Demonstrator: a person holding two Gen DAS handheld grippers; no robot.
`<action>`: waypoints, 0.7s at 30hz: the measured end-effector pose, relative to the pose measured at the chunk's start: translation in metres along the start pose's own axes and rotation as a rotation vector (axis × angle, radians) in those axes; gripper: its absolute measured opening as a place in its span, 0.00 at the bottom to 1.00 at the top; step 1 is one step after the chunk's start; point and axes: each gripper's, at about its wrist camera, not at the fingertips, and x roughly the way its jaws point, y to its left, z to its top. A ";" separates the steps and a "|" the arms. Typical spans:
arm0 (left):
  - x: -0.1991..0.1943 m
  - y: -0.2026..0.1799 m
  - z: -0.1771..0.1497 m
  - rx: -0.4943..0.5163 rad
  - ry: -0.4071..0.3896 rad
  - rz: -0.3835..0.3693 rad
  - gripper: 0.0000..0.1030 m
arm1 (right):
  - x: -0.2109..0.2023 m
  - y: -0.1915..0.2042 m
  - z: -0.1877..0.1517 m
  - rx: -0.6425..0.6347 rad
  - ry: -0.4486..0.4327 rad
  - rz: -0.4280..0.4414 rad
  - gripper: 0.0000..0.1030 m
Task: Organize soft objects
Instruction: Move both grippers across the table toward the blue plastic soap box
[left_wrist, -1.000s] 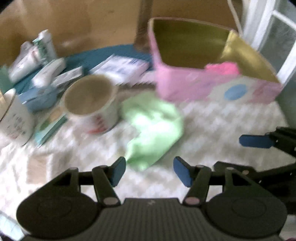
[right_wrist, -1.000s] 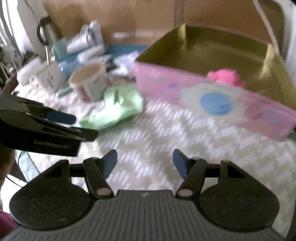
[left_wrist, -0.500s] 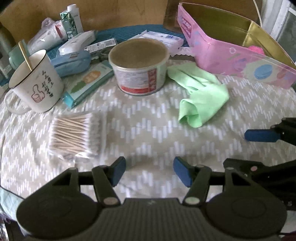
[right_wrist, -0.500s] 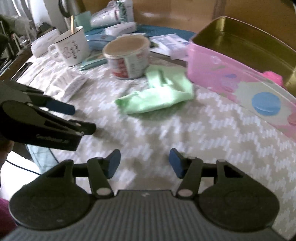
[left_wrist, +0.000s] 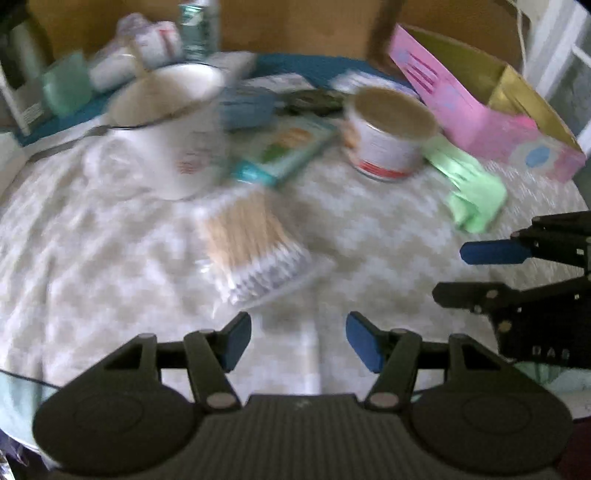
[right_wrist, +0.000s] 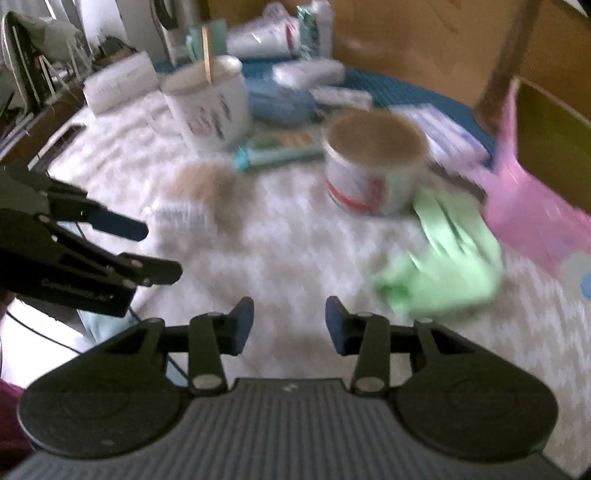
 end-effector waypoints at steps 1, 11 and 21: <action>-0.005 0.011 -0.001 -0.011 -0.011 -0.001 0.57 | 0.001 0.005 0.007 0.000 -0.013 0.006 0.44; -0.029 0.105 0.005 -0.127 -0.109 -0.016 0.58 | 0.023 0.029 0.066 0.040 -0.052 0.018 0.44; -0.014 0.203 0.029 -0.224 -0.142 0.023 0.55 | 0.050 -0.008 0.124 0.326 -0.005 0.035 0.42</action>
